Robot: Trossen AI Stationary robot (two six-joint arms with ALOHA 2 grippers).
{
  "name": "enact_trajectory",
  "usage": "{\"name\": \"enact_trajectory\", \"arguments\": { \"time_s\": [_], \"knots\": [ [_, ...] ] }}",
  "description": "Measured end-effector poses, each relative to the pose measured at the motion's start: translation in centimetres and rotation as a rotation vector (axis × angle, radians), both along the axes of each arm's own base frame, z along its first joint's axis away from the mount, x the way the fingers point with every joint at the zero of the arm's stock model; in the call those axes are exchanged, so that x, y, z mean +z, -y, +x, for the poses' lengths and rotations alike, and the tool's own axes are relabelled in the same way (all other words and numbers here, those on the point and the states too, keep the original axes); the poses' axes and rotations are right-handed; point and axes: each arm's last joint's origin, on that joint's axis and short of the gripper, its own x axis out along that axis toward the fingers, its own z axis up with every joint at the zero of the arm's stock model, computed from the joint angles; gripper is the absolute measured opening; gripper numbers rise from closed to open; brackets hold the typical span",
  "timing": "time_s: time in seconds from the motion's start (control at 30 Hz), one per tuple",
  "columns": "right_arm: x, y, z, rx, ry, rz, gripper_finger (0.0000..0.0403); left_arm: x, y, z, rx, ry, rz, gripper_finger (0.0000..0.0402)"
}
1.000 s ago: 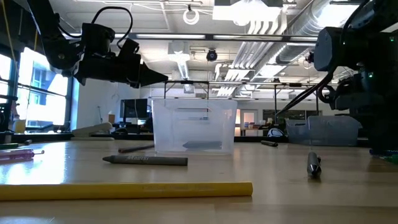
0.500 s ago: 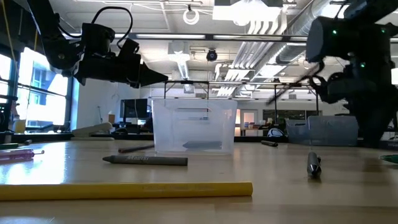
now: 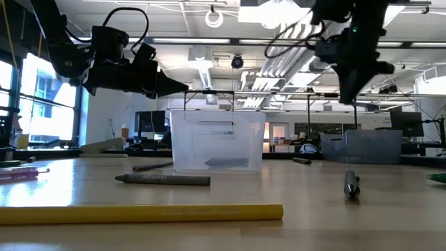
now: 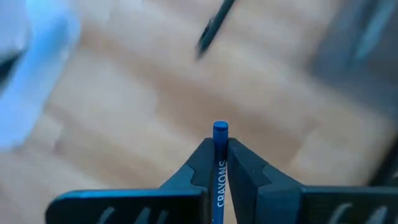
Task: Sort crayons/erasers/pens/pencils in bins
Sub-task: Put the blue crayon into the transparent black bin
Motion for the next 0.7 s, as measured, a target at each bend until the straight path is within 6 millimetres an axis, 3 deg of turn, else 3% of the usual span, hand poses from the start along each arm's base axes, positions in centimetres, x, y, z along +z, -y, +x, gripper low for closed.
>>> {"name": "enact_trajectory", "arguments": {
  "time_s": [0.17, 0.4, 0.53, 0.7],
  "knots": [
    [2.3, 4.9, -1.9, -0.063, -0.075, -0.152, 0.0014, 0.0, 0.0, 0.0, 0.0, 0.0, 0.0, 0.0],
    [1.0, 11.3, -5.4, -0.141, -0.102, -0.276, 0.0014, 0.0, 0.0, 0.0, 0.0, 0.0, 0.001, 0.0],
    [0.1, 13.3, -7.1, -0.173, -0.102, -0.299, 0.0014, 0.0, 0.0, 0.0, 0.0, 0.0, 0.0, 0.0],
    [-1.0, 14.4, -6.7, -0.141, -0.122, -0.288, 0.0014, 0.0, 0.0, 0.0, 0.0, 0.0, 0.001, 0.0]
  ]
}}
